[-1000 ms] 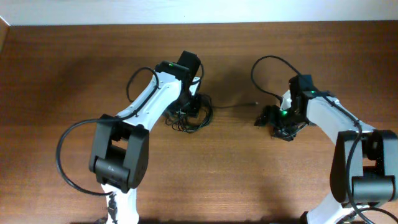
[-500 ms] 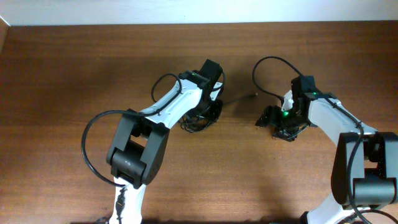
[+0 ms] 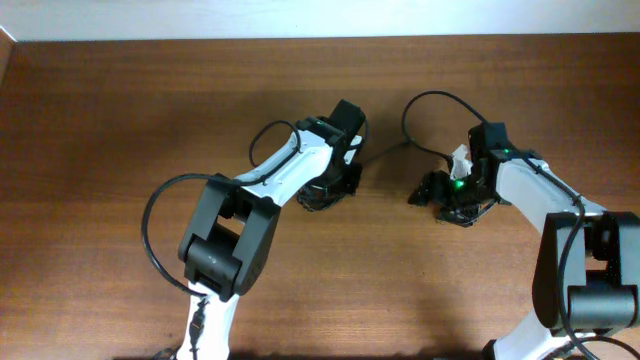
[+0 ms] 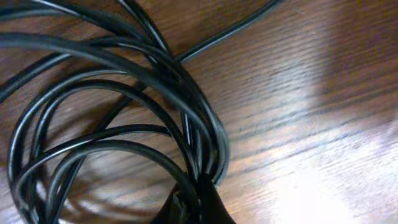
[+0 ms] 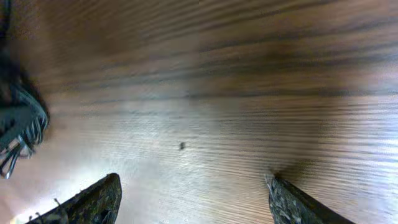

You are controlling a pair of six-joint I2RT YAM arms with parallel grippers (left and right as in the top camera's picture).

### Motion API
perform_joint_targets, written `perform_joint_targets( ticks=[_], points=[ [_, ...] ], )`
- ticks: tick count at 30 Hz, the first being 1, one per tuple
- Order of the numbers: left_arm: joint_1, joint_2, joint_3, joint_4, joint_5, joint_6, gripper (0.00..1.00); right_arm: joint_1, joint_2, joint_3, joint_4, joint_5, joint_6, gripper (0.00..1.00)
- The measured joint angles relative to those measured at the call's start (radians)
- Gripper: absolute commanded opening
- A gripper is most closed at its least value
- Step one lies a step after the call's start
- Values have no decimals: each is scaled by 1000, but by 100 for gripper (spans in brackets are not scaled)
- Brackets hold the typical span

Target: Untangle cables

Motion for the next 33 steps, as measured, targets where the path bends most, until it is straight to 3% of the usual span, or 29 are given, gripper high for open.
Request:
perform_joint_targets(
  ticks=[5, 12, 13, 15, 19, 25, 26, 29, 33],
  points=[
    [54, -131, -6, -58, 41, 1, 0, 0, 19, -26, 13, -285, -105, 78],
    [221, -190, -6, -107, 549, 179, 0, 0, 19, -27, 154, -675, -122, 76],
    [230, -190, -6, -109, 600, 200, 0, 0, 19, -27, 185, -723, -116, 72],
    [237, -190, -6, -109, 718, 240, 0, 0, 19, -27, 239, -808, -90, 64],
    [235, -190, -6, -106, 875, 272, 0, 2, 19, -27, 320, -855, -23, 64],
    [235, -190, -6, -95, 910, 279, 0, 103, 20, -33, 653, -873, 196, 64],
    [235, -190, -6, -97, 909, 279, 0, 122, 20, -32, 709, -875, 238, 61],
    [235, -190, -6, -97, 909, 279, 0, 150, 20, -34, 843, -863, 375, 34],
    [241, -190, -6, -97, 879, 279, 0, 148, 20, -34, 854, -830, 452, 22]
  ],
)
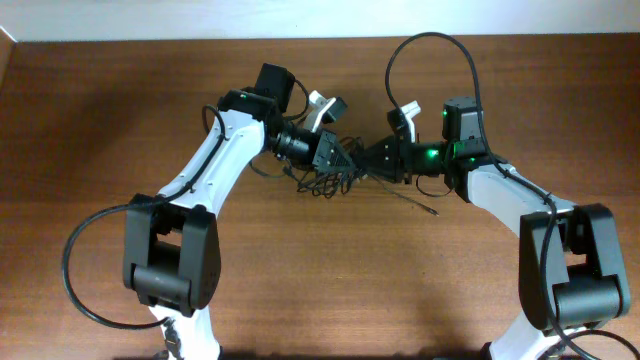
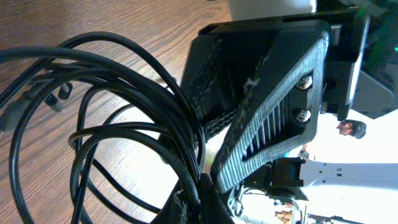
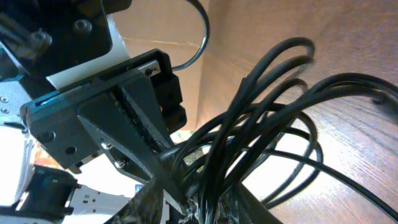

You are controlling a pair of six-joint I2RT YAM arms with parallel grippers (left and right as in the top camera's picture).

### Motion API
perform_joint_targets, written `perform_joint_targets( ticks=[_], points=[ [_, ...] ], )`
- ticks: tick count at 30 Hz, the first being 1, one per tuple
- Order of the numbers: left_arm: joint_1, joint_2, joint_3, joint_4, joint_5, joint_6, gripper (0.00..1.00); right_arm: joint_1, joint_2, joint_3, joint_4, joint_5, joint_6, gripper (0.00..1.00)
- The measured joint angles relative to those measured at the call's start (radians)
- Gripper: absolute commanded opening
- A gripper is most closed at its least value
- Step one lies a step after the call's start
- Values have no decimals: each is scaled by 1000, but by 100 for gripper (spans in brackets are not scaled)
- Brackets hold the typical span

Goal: Untangle cables
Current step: 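Pull the grippers apart, left leftward and right rightward, stretching cables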

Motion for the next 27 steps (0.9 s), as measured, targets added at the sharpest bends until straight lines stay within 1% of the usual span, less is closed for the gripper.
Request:
perform_joint_targets(
  ticks=[4, 6, 7, 12, 13, 14, 15, 17, 18, 22, 23, 24, 25, 26, 27],
  points=[
    [15, 0, 0, 0, -3, 0, 0, 0, 0, 0, 0, 49, 17, 21],
    [20, 0, 0, -4, -3, 0, 0, 0, 0, 0, 0, 63, 22, 7],
    [20, 0, 0, -4, -4, 0, 0, 0, 0, 0, 0, 71, 23, 4],
    [24, 0, 0, -5, 61, 0, 0, 0, 0, 0, -3, 127, 44, 4],
    [24, 0, 0, -5, 69, 0, 0, 0, 0, 0, -3, 130, 48, 9],
    [24, 0, 0, -5, 75, 0, 0, 0, 0, 0, -3, 134, 48, 22],
    [24, 0, 0, -5, 77, 0, 0, 0, 0, 0, -3, 134, 46, 30],
    [24, 0, 0, -3, 86, 0, 0, 0, 0, 0, -3, 142, 52, 39],
    [24, 0, 0, -3, 90, 0, 0, 0, 0, 0, -5, 145, 53, 41],
    [25, 0, 0, -3, 95, 0, 0, 13, 0, 0, -4, 148, 53, 40],
    [25, 0, 0, -3, 95, 0, 0, 24, 0, 0, -4, 149, 53, 33],
    [25, 0, 0, -3, 95, 0, 0, 31, 0, 0, -4, 149, 52, 23],
    [25, 0, 0, -3, 95, 0, 0, 42, 0, 0, -3, 150, 51, 9],
    [25, 0, 0, -3, 95, 0, 0, 51, 0, 0, -5, 153, 50, 4],
    [25, 0, 0, -3, 95, 0, 7, 55, 0, 0, -4, 156, 55, 4]
  ],
)
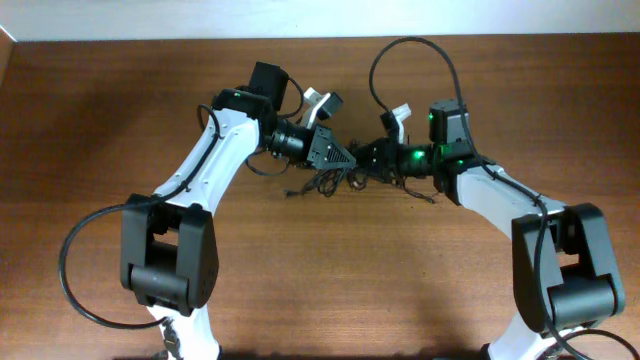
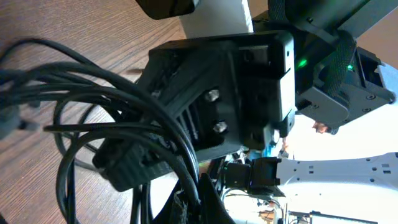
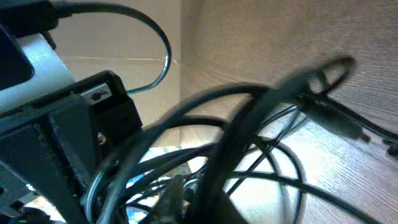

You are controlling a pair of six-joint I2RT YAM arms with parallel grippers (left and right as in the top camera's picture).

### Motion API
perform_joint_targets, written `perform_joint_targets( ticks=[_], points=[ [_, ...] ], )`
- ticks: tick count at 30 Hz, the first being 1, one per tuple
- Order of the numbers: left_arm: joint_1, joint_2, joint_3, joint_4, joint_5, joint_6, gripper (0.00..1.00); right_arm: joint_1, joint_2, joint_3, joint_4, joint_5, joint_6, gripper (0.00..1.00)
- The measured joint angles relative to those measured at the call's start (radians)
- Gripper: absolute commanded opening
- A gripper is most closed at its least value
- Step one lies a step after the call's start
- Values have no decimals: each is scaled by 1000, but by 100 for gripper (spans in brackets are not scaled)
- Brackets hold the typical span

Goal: Untangle cables
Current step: 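Pull the grippers apart, left leftward and right rightward, stretching cables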

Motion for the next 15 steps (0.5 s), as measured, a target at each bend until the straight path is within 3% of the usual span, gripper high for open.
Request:
perform_joint_targets(
  ticks=[3, 8, 15],
  points=[
    [0, 0, 0, -4, -41, 5, 15, 0, 0, 0, -6, 4, -1, 4],
    [0, 0, 0, -19, -164, 7, 0, 0, 0, 2, -140, 24, -85, 4],
    [-2, 0, 0, -49, -376, 7, 0, -68, 2, 10, -497, 150, -305, 4]
  ],
)
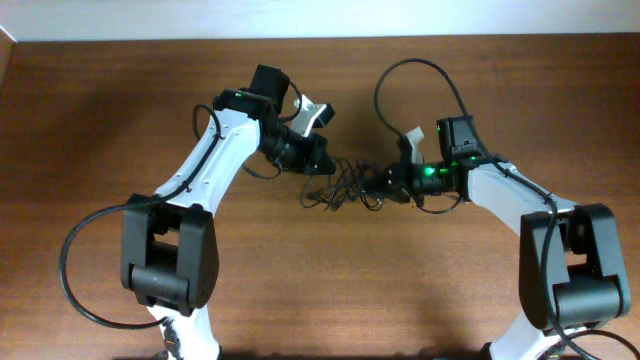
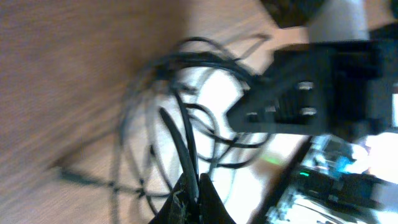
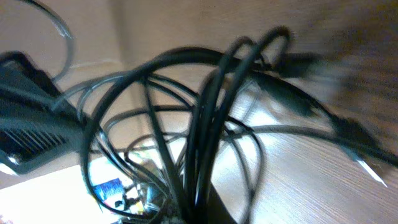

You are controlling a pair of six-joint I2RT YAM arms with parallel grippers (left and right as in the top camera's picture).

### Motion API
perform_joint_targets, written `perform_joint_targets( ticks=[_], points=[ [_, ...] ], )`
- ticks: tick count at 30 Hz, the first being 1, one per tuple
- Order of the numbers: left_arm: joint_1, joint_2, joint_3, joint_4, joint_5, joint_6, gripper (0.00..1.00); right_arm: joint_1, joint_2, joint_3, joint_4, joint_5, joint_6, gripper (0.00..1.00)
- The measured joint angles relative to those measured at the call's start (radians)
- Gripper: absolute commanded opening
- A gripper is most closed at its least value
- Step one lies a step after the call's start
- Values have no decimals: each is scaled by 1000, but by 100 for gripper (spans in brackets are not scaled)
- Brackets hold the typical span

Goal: Untangle cables
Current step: 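Pull the grippers apart, left leftward and right rightward, stretching cables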

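A loose tangle of black cables [image 1: 343, 186] hangs stretched between my two grippers over the middle of the brown table [image 1: 120, 110]. My left gripper [image 1: 312, 160] holds its left side. In the left wrist view the left gripper [image 2: 194, 190] is shut on a black strand, with loops [image 2: 186, 112] spreading beyond it. My right gripper [image 1: 388, 185] holds the right side. In the right wrist view the right gripper [image 3: 200, 208] is shut on several strands [image 3: 208, 124], and a plug end [image 3: 348, 134] trails off to the right. Both wrist views are blurred.
The right arm's own black lead [image 1: 415, 80] arches over the back of the table. The left arm's lead [image 1: 72, 270] loops out at the lower left. A pale wall edge [image 1: 320, 18] runs along the table's far side.
The grippers stood nearly touching with the bundle bunched between them. Now the right gripper is further right and lower, the left slightly back, and the tangle is spread wider between them.
At first my left gripper was shut on the coil lying mid-table while the right gripper stood open over bare wood. Then both were shut on the bundle, raised at the back centre, then pressed close together. Now they are apart with the cables drawn out.
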Motion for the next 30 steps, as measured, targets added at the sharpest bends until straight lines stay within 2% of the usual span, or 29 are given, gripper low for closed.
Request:
perform_joint_targets(
  ticks=[4, 8, 12, 13, 14, 17, 19, 22, 24, 26, 30],
  points=[
    [-3, 0, 0, -11, -260, -49, 0, -25, 0, 0, -182, 185, -90, 4],
    [-17, 0, 0, -33, -484, -119, 0, -35, 0, 0, -239, 299, -118, 4],
    [-34, 0, 0, -43, -666, -219, 0, -109, 2, 79, -424, 240, -159, 4],
    [-46, 0, -1, -40, -705, -256, 2, -129, 1, 111, -455, 224, -180, 4],
    [-53, 0, -4, -35, -755, -290, 10, -149, 2, 149, -535, 223, -226, 4],
    [-17, 0, -43, -21, -979, -378, 6, -219, 2, 156, -576, 237, -280, 4],
    [5, 0, -58, -31, -1059, -433, 6, -256, 3, 156, -588, 150, -354, 4],
    [54, 0, -59, -56, -1090, -504, 7, -307, 3, 156, -592, 6, -419, 4],
    [125, 0, -59, -56, -1036, -528, 8, -335, 3, 156, -594, -3, -438, 4],
    [186, 0, -60, -56, -966, -539, 8, -335, 3, 156, -608, 63, -447, 4],
    [295, 0, -77, -57, -827, -574, 15, -333, 3, 156, -630, 250, -433, 4]
  ],
)
